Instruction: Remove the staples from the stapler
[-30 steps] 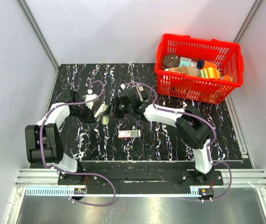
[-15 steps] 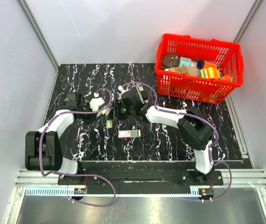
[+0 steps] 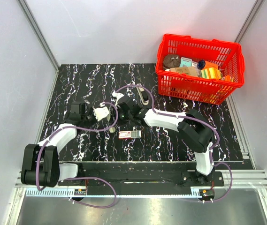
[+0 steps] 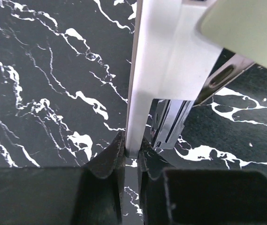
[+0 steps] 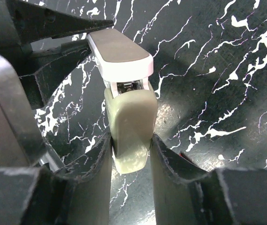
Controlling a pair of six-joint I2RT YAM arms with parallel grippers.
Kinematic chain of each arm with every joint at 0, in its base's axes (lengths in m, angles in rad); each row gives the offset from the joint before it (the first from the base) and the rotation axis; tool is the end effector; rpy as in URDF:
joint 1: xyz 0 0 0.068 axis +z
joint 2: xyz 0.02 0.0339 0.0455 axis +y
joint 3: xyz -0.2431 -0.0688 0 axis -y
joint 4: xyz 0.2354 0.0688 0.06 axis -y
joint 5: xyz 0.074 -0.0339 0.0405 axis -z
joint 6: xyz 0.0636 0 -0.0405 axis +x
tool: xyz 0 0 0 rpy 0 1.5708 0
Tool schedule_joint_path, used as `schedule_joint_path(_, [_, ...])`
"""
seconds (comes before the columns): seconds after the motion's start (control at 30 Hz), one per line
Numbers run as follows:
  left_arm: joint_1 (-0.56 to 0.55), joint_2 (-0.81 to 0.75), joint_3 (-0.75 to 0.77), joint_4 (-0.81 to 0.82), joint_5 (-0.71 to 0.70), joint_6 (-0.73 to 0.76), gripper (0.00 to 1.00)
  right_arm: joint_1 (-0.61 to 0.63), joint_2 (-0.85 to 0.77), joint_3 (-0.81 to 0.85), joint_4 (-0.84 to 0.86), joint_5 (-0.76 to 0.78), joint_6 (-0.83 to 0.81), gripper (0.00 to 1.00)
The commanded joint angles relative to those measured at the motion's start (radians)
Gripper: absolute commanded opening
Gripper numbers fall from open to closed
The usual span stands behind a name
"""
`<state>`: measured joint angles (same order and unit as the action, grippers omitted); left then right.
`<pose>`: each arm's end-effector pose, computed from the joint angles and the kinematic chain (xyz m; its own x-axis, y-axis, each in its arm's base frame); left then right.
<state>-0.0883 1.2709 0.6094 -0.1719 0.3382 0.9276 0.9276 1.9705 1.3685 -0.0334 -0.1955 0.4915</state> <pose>0.2580 -0.0440 0.1493 -0.1978 0.7753 -0.5998 0.7732 0.4995 0.3907 0.2614 0.3694 0.1726 -0.7285 -0.2001 -0.6551 -0.6067 0.6325 0.4815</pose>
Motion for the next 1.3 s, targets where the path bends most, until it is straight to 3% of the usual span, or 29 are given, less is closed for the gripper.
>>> schedule_joint_path(0.0, [-0.005, -0.091, -0.055, 0.328, -0.114, 0.048, 0.0, 0.056, -0.035, -0.014, -0.151, 0.067, -0.137, 0.0])
schedule_joint_path(0.33, [-0.034, -0.13, -0.189, 0.641, -0.173, 0.105, 0.0, 0.116, -0.041, -0.046, -0.149, 0.143, -0.217, 0.0])
schedule_joint_path(0.47, [-0.044, -0.131, -0.211, 0.672, -0.18, 0.103, 0.0, 0.117, -0.039, -0.049, -0.151, 0.154, -0.217, 0.0])
schedule_joint_path(0.63, [-0.047, -0.145, -0.103, 0.406, -0.124, -0.04, 0.0, 0.117, -0.038, -0.013, -0.132, 0.182, -0.189, 0.0])
schedule_joint_path(0.83, [-0.045, -0.182, -0.002, 0.094, 0.053, -0.292, 0.0, 0.108, -0.012, 0.148, -0.12, 0.24, -0.097, 0.0])
schedule_joint_path(1.03, [-0.044, -0.217, 0.049, -0.138, 0.272, -0.392, 0.07, 0.085, 0.043, 0.291, -0.14, 0.211, -0.005, 0.0])
schedule_joint_path(1.13, [-0.045, -0.219, 0.07, -0.211, 0.375, -0.406, 0.15, 0.063, 0.076, 0.334, -0.151, 0.199, 0.034, 0.0])
schedule_joint_path(1.27, [-0.045, -0.189, 0.098, -0.288, 0.481, -0.434, 0.44, 0.016, 0.119, 0.386, -0.164, 0.153, 0.088, 0.0])
